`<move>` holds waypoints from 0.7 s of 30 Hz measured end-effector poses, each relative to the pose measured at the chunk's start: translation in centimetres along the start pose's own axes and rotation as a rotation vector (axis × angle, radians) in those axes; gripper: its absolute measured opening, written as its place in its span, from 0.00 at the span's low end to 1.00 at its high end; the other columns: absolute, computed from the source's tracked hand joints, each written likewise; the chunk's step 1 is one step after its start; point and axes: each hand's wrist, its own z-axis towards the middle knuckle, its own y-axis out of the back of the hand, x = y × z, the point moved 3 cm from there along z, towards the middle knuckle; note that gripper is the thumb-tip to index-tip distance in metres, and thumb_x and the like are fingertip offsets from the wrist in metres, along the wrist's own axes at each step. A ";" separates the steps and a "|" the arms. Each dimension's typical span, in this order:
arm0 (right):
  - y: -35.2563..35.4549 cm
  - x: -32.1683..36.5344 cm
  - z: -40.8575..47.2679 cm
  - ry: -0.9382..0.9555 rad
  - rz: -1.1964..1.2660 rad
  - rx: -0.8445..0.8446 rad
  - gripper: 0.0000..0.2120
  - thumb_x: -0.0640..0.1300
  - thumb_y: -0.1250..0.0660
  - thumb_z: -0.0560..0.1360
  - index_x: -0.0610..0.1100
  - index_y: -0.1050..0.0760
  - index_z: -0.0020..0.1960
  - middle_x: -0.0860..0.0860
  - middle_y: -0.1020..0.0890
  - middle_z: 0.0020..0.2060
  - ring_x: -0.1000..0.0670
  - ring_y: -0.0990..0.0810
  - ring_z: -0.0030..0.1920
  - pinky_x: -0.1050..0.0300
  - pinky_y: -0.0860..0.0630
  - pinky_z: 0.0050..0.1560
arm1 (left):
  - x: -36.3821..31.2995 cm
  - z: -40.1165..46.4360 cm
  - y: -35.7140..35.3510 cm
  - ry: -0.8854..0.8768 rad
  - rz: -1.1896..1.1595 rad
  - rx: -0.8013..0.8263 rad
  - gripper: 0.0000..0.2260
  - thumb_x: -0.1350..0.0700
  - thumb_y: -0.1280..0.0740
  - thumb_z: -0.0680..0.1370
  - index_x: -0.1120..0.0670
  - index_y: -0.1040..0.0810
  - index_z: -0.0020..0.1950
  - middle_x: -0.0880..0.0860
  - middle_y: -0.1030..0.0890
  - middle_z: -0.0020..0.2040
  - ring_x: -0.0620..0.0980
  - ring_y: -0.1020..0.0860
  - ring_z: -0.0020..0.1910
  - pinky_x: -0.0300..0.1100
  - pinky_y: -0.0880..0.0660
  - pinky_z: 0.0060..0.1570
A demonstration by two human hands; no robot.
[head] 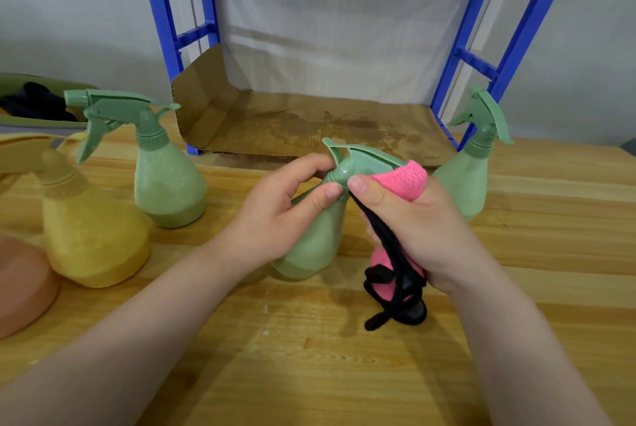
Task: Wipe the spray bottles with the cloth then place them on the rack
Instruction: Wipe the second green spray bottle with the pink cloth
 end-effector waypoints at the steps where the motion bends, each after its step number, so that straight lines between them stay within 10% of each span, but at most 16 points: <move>1: 0.1 0.0 0.0 -0.025 0.058 0.091 0.15 0.54 0.29 0.74 0.46 0.24 0.34 0.46 0.28 0.29 0.49 0.31 0.30 0.54 0.32 0.33 | 0.1 0.0 0.0 0.017 -0.032 -0.005 0.15 0.50 0.37 0.80 0.59 0.23 0.60 0.53 0.18 0.55 0.49 0.20 0.56 0.48 0.24 0.56; 8: -0.8 0.8 -0.9 -0.087 0.615 0.430 0.08 0.42 0.35 0.76 0.40 0.20 0.49 0.47 0.23 0.37 0.53 0.26 0.30 0.62 0.25 0.32 | -0.5 0.4 0.5 0.070 -0.316 -0.118 0.17 0.50 0.37 0.78 0.64 0.24 0.56 0.66 0.22 0.49 0.52 0.25 0.47 0.42 0.26 0.48; 13: -1.8 0.5 -0.7 0.011 0.460 0.324 0.15 0.53 0.33 0.76 0.43 0.25 0.38 0.49 0.28 0.27 0.53 0.32 0.23 0.62 0.31 0.24 | -1.1 0.5 1.0 0.029 -0.312 -0.120 0.09 0.52 0.38 0.79 0.54 0.23 0.56 0.47 0.20 0.48 0.44 0.23 0.47 0.37 0.26 0.48; 21: -1.5 0.4 -0.5 0.117 0.177 0.006 0.26 0.62 0.35 0.74 0.44 0.27 0.27 0.50 0.26 0.21 0.52 0.29 0.21 0.63 0.31 0.26 | -1.0 0.4 1.1 0.053 -0.316 -0.165 0.13 0.53 0.38 0.80 0.62 0.24 0.57 0.66 0.21 0.51 0.63 0.22 0.48 0.52 0.23 0.48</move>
